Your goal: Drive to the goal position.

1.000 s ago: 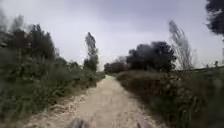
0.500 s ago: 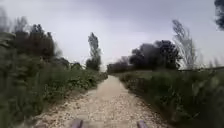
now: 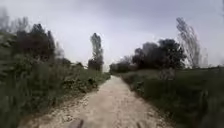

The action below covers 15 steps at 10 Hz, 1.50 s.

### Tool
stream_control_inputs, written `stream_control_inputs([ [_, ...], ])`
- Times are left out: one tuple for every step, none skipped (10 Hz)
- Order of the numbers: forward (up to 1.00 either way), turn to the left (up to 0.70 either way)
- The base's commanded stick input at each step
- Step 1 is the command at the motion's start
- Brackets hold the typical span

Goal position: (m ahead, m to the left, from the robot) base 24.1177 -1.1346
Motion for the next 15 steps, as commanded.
stream_control_inputs([
  [0.85,0.0],
  [0.85,0.0],
  [0.85,0.0],
  [0.85,0.0],
  [0.85,0.0],
  [0.85,0.0],
  [0.85,0.0],
  [0.85,-0.15],
  [0.85,0.0],
  [0.85,0.0],
  [0.85,0.0],
  [0.85,0.0],
  [0.85,0.0],
  [0.85,-0.25],
  [0.85,-0.34],
])
